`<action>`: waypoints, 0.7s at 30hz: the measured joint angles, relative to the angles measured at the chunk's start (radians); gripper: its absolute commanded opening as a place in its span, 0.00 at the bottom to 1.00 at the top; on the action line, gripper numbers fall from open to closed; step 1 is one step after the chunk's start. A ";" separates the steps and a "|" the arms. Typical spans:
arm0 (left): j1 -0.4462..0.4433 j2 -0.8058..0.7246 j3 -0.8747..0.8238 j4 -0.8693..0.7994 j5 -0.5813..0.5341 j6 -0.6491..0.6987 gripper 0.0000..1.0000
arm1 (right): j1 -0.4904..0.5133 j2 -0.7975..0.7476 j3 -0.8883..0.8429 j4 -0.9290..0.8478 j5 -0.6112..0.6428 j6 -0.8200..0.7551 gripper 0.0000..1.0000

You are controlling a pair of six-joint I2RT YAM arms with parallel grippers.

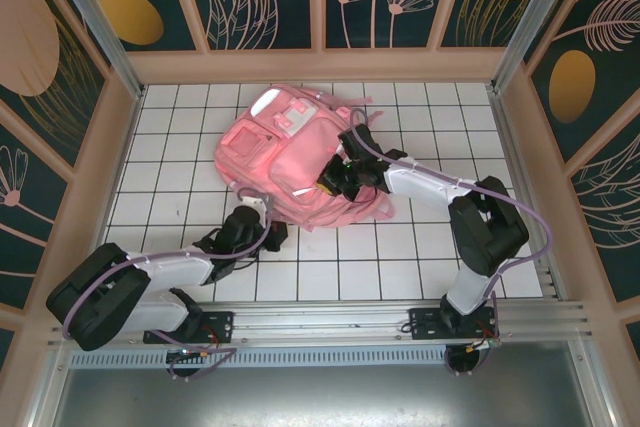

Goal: Pack the student bag

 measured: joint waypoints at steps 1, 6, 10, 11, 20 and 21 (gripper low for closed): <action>-0.010 0.000 0.000 0.002 -0.013 -0.003 0.00 | 0.000 0.000 0.000 0.002 0.000 0.009 0.00; -0.082 0.041 0.025 0.005 -0.080 -0.011 0.00 | 0.000 0.000 0.000 0.010 0.005 0.041 0.00; -0.145 0.085 0.066 -0.004 -0.126 -0.011 0.00 | -0.001 0.000 0.000 0.012 0.023 0.048 0.00; -0.162 0.093 0.073 -0.010 -0.137 -0.010 0.00 | -0.002 0.000 0.000 0.012 0.027 0.049 0.00; -0.261 0.122 0.124 -0.050 -0.115 0.035 0.36 | -0.013 0.000 0.000 0.021 0.021 0.038 0.00; -0.281 0.120 0.143 -0.060 -0.094 0.053 0.41 | -0.013 0.000 0.001 0.029 0.013 0.031 0.00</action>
